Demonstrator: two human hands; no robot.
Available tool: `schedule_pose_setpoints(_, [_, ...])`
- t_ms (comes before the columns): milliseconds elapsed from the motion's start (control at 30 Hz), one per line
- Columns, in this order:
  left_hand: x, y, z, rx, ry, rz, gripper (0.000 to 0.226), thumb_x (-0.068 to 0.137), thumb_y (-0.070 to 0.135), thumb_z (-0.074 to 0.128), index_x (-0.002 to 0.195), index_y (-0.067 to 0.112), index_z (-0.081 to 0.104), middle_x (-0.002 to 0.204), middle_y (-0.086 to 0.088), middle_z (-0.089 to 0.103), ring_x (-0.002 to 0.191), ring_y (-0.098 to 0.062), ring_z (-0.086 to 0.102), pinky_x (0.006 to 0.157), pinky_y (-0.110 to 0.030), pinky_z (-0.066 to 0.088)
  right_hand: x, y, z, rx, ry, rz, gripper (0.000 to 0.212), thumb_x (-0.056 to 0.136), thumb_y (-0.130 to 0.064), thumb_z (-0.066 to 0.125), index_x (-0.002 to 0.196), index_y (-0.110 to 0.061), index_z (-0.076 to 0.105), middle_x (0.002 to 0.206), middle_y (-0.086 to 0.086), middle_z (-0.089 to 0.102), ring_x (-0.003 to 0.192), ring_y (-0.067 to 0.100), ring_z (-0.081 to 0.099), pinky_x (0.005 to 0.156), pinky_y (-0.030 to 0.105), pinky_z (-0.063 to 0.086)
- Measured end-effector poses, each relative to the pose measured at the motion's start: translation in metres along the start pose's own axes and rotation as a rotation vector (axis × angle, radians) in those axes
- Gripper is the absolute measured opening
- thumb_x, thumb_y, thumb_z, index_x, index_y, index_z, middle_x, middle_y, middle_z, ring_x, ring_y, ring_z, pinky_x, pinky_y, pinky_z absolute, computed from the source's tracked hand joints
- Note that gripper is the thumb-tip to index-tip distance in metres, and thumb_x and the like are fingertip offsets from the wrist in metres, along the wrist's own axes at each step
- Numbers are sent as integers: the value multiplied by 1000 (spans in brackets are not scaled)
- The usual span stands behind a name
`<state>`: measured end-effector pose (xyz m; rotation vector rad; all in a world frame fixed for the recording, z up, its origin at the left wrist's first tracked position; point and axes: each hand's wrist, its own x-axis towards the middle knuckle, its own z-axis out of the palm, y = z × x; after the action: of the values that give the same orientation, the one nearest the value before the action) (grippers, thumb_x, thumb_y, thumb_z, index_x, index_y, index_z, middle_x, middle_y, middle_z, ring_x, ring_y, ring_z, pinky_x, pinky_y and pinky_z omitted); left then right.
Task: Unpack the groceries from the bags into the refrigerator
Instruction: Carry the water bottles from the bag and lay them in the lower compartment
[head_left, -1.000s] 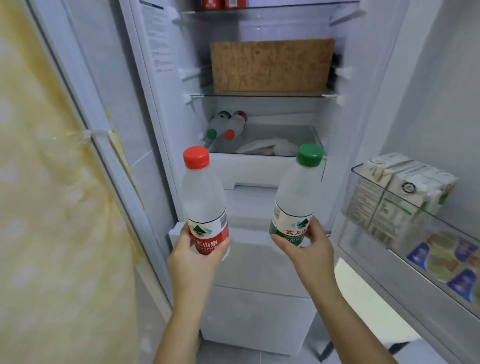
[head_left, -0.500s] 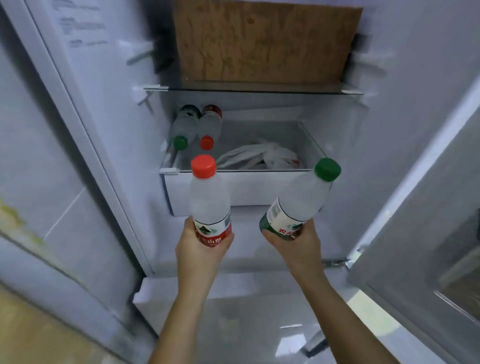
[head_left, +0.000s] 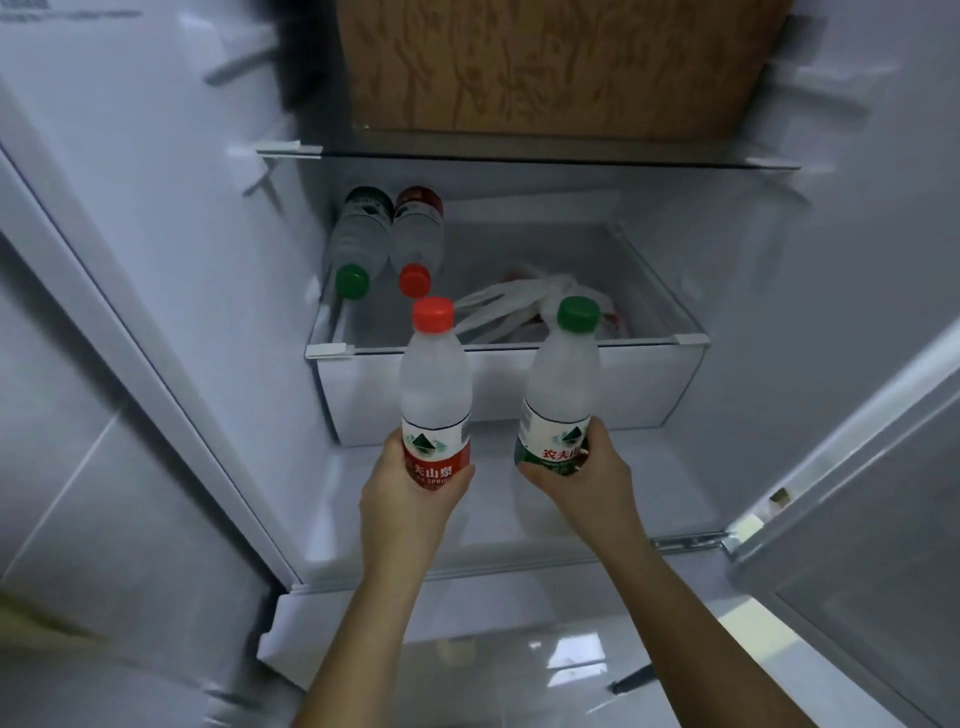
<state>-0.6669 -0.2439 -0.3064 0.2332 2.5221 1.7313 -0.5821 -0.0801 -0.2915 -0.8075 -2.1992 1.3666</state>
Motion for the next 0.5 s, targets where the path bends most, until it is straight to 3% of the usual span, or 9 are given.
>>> schedule_pose_setpoints(133, [6,2,2,34,-30,32,65,69,33,85,125,25,53,110,8,66,98,-13,63,80,-29,51,6,0,-1,-56,-37,2,61,72,-25,86,122,-23,50,103,-16,58,92,2,57,69,5,42])
schedule_pose_setpoints(333, [10,5,-2,58,-97,38,73,66,39,85,128,27,48,118,6,63,104,-13,62,85,-33,53,9,-2,-5,-63,-101,32,66,75,-26,84,129,-20,47,117,-7,60,98,6,55,66,5,40])
schedule_pose_setpoints(500, [16,49,-31,70,61,189,89,69,47,81,143,24,36,130,6,49,112,-12,53,92,-37,50,15,-41,-33,-49,23,-48,74,83,-33,76,145,-22,37,126,-3,50,104,11,52,72,15,42])
